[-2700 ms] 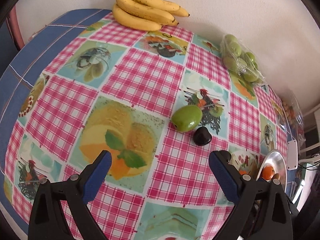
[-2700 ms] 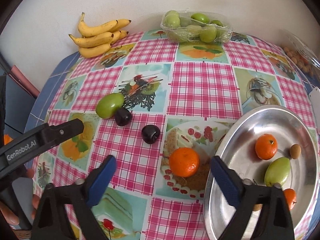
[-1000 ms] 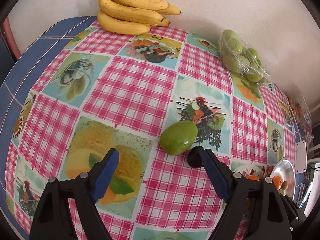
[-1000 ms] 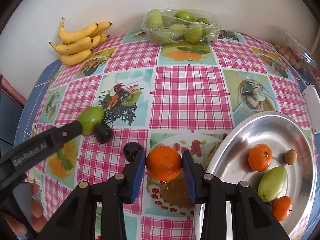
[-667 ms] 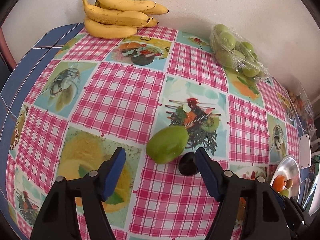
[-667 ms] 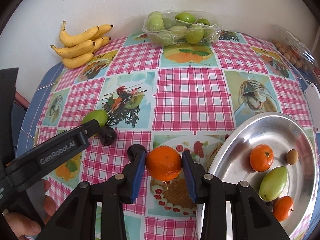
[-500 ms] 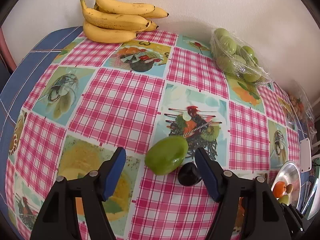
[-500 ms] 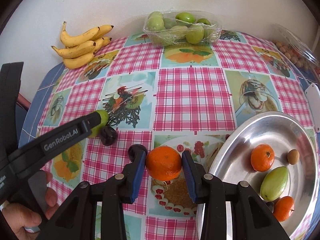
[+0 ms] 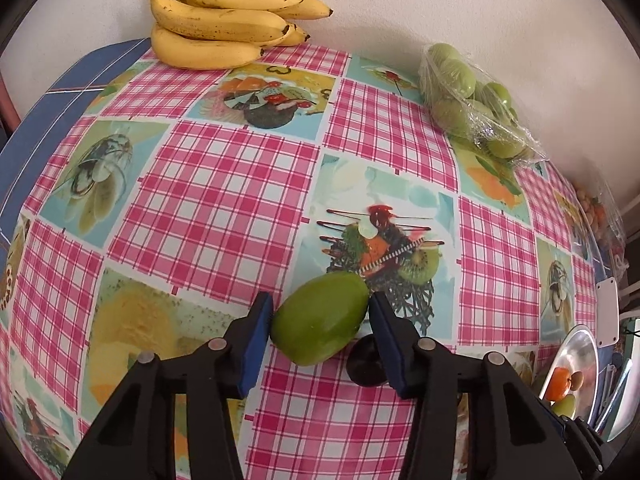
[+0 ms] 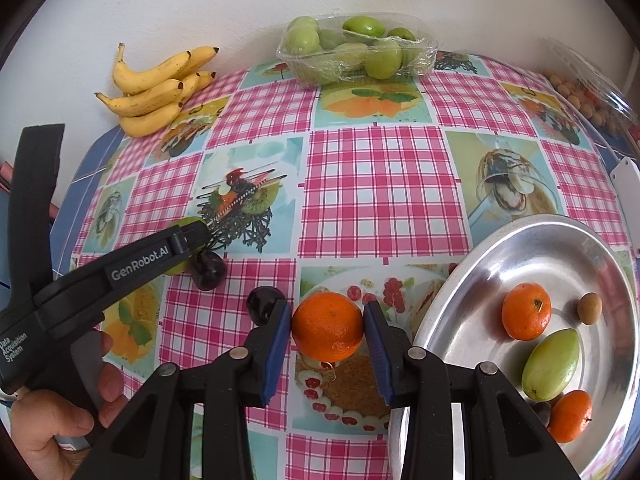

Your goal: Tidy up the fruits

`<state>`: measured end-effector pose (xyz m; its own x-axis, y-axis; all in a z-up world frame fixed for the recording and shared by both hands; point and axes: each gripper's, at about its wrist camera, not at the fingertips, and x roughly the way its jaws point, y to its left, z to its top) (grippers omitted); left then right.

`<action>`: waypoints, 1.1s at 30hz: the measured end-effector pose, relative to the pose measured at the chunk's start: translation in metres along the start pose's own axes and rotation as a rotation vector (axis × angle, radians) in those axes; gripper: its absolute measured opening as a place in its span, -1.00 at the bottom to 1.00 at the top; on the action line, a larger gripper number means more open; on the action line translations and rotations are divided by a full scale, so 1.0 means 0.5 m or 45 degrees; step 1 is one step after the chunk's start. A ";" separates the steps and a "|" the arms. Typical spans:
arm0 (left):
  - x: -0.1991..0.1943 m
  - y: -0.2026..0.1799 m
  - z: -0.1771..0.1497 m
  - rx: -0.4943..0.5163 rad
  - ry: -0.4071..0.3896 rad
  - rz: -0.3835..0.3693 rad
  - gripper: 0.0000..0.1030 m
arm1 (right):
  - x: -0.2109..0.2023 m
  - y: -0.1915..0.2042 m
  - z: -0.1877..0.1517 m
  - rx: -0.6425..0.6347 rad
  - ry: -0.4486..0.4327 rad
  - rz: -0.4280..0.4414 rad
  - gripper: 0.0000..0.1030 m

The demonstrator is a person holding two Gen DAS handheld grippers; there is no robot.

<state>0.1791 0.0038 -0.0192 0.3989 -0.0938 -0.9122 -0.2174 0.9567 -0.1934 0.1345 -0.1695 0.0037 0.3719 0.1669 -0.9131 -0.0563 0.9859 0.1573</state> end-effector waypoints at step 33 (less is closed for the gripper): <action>-0.099 0.053 -0.030 -0.119 -0.030 -0.060 -0.20 | -0.089 -0.001 -0.008 0.006 -0.054 0.002 -0.22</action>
<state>0.1402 0.0295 0.0153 0.4313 -0.1307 -0.8927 -0.2798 0.9213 -0.2701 0.1143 -0.1776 0.0429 0.4108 0.1682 -0.8961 -0.0526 0.9856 0.1609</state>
